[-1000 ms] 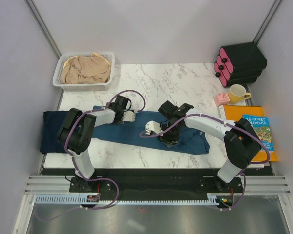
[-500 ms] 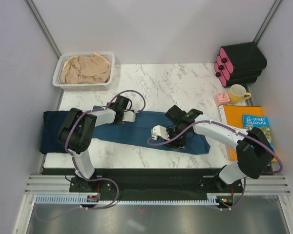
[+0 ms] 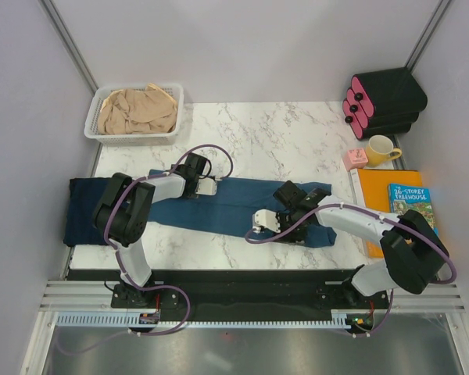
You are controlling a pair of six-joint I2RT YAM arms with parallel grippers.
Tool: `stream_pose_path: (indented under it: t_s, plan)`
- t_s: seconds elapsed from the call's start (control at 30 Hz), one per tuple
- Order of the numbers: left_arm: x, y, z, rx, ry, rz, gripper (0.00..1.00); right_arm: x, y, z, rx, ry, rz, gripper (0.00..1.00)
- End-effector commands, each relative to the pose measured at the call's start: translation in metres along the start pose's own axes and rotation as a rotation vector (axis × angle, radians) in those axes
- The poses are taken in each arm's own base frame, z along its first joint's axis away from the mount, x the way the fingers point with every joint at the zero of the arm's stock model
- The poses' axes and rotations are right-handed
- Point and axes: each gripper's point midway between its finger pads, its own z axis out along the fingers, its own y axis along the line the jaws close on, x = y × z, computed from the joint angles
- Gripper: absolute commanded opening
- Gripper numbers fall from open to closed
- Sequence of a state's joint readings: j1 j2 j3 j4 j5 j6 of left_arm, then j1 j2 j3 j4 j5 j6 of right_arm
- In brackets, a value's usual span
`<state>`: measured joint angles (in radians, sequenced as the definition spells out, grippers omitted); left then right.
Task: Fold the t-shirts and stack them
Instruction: Fold the other side of the tshirt into a rectangle
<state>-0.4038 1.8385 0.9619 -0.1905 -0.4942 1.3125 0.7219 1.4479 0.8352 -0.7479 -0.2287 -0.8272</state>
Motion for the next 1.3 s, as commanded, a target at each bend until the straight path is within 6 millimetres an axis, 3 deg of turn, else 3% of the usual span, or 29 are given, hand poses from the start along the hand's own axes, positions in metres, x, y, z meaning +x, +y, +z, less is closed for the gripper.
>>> stream_pose_path:
  t_s: [0.0, 0.1, 0.2, 0.23, 0.27, 0.3, 0.4, 0.47, 0.73, 0.97, 1.13, 1.17, 1.2, 1.27]
  plan:
    - [-0.019, -0.079, 0.013, 0.259, -0.096, 0.029, 0.68, -0.001, -0.022, -0.006, 0.128, -0.012, 0.003, 0.5]
    - [-0.02, -0.079, 0.013, 0.261, -0.097, 0.031, 0.68, -0.001, -0.023, -0.006, 0.136, -0.011, -0.002, 0.48]
    - [-0.022, -0.077, 0.012, 0.258, -0.098, 0.035, 0.68, -0.001, -0.023, -0.006, 0.135, -0.012, -0.005, 0.28]
    - [-0.022, -0.077, 0.012, 0.257, -0.099, 0.036, 0.68, -0.001, -0.023, -0.007, 0.13, -0.015, -0.004, 0.09]
    - [-0.022, -0.076, 0.012, 0.255, -0.098, 0.035, 0.68, -0.002, -0.022, -0.007, 0.125, -0.018, -0.004, 0.01]
    - [-0.022, -0.076, 0.012, 0.256, -0.097, 0.04, 0.68, -0.005, -0.02, -0.01, 0.108, -0.023, -0.009, 0.0]
    - [-0.022, -0.074, 0.012, 0.252, -0.097, 0.044, 0.68, -0.024, -0.014, -0.019, 0.046, -0.088, -0.03, 0.0]
    - [-0.023, -0.072, 0.012, 0.249, -0.098, 0.044, 0.68, -0.03, -0.002, -0.024, -0.024, -0.107, -0.032, 0.0]
    - [-0.025, -0.069, 0.013, 0.246, -0.1, 0.049, 0.68, -0.061, 0.012, -0.052, -0.162, -0.187, -0.035, 0.0]
    - [-0.025, -0.069, 0.013, 0.249, -0.101, 0.052, 0.68, -0.054, 0.023, -0.048, -0.22, -0.167, -0.04, 0.0]
    - [-0.026, -0.071, 0.014, 0.254, -0.105, 0.056, 0.68, -0.036, 0.032, -0.032, -0.269, -0.091, -0.027, 0.0]
    - [-0.027, -0.072, 0.014, 0.257, -0.106, 0.058, 0.68, -0.031, 0.035, -0.028, -0.283, -0.071, -0.022, 0.02]
    - [-0.027, -0.072, 0.014, 0.257, -0.106, 0.057, 0.68, -0.027, 0.035, -0.024, -0.287, -0.054, -0.019, 0.14]
    - [-0.027, -0.073, 0.015, 0.259, -0.107, 0.059, 0.68, -0.019, 0.037, -0.019, -0.297, -0.024, -0.019, 0.27]
